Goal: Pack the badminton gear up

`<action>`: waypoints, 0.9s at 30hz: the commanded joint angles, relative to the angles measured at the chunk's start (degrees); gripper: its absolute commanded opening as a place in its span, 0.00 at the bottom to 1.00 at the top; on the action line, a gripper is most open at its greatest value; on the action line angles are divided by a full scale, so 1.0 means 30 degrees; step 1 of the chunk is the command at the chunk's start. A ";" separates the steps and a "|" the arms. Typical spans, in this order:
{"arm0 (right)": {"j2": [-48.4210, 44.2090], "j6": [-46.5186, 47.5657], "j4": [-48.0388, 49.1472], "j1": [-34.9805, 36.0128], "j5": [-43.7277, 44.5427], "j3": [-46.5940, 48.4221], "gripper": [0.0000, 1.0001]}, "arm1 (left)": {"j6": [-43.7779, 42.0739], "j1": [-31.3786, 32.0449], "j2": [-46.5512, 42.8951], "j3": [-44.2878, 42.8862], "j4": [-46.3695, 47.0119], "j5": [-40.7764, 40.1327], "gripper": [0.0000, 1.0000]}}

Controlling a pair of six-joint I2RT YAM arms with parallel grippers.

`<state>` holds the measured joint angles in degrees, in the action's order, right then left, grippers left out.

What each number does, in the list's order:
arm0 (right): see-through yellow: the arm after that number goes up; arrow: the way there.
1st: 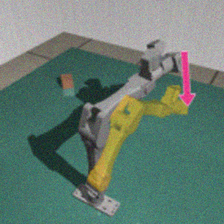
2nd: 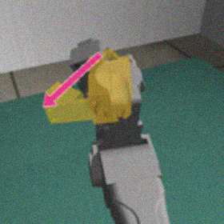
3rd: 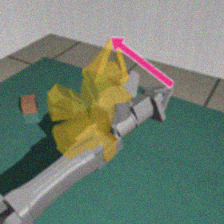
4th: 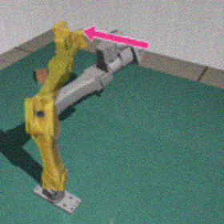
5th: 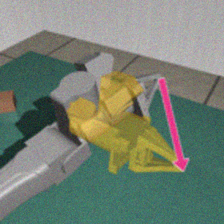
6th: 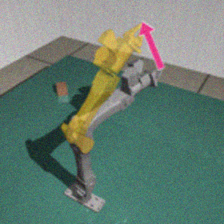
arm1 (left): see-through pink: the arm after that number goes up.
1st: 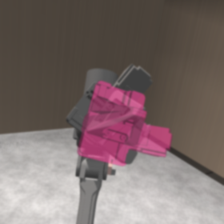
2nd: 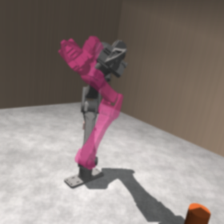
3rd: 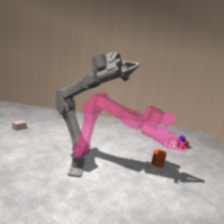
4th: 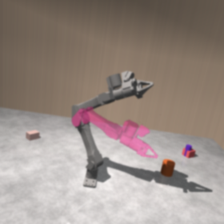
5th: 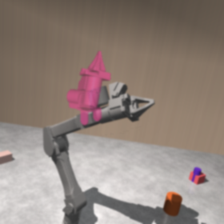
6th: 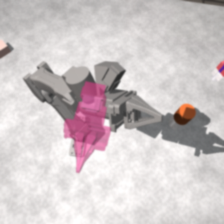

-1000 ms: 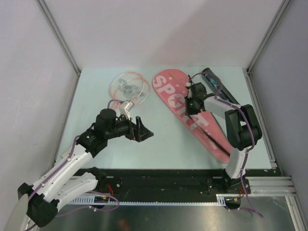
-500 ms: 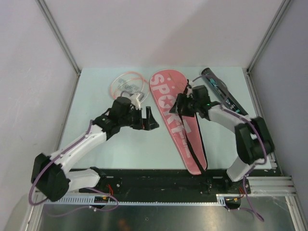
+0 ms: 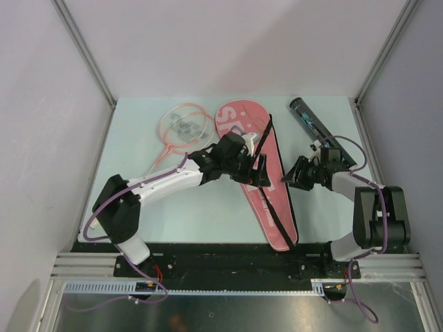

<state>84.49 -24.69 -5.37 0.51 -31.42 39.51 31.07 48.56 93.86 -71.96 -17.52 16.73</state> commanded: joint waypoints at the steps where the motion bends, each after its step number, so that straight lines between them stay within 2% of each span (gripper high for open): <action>1: 0.1132 0.1139 0.1347 -0.0025 -0.1449 -0.0336 0.50 | 0.0687 0.0162 0.1171 -0.1265 0.0625 -0.0450 0.88; 7: 0.1749 0.1140 0.2490 0.0151 -0.2123 -0.0688 0.48 | 0.1011 0.0221 0.1699 -0.1500 0.1034 -0.0655 0.87; 10: 0.1983 0.0964 0.2930 0.0327 -0.2473 -0.0688 0.46 | 0.1069 0.0221 0.1904 -0.1588 0.1093 -0.0801 0.91; 11: 0.1955 0.0877 0.3047 0.0356 -0.2650 -0.0688 0.41 | 0.1098 0.0221 0.1934 -0.1559 0.1064 -0.0947 0.92; 12: 0.1897 0.0528 0.3338 0.0443 -0.2826 -0.0717 0.27 | 0.1244 0.0221 0.1934 -0.1588 0.1064 -0.0948 0.92; 14: 0.1254 -0.0058 0.3662 0.0619 -0.3441 -0.0776 0.11 | 0.1333 0.0221 0.1906 -0.1559 0.1122 -0.0978 0.90; 15: 0.0903 -0.0932 0.3925 0.0881 -0.3675 -0.0776 0.00 | 0.1188 0.0279 0.1818 -0.1530 0.1210 -0.0949 0.88; 18: -0.1204 -0.3244 0.4249 0.1844 -0.3592 -0.0864 0.00 | 0.0283 0.0805 0.1204 -0.1209 0.1386 -0.2112 0.73; 20: -0.2956 -0.4159 0.4337 0.2549 -0.2451 -0.0835 0.00 | -0.0071 0.1245 0.0474 -0.0858 0.1532 -0.2762 0.72; 24: -0.5012 -0.7174 0.5418 0.4366 -0.0224 -0.1098 0.00 | -0.0278 0.1832 -0.0465 0.0108 0.1709 -0.4168 0.93; 27: -0.5544 -0.9081 0.6589 0.6181 0.1767 -0.1216 0.00 | -0.0367 0.2037 -0.0701 0.0403 0.1709 -0.4902 0.93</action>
<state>70.46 -41.63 7.27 14.55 -33.21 36.40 31.29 53.80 96.09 -71.79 -14.50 7.03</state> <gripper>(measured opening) 0.010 0.929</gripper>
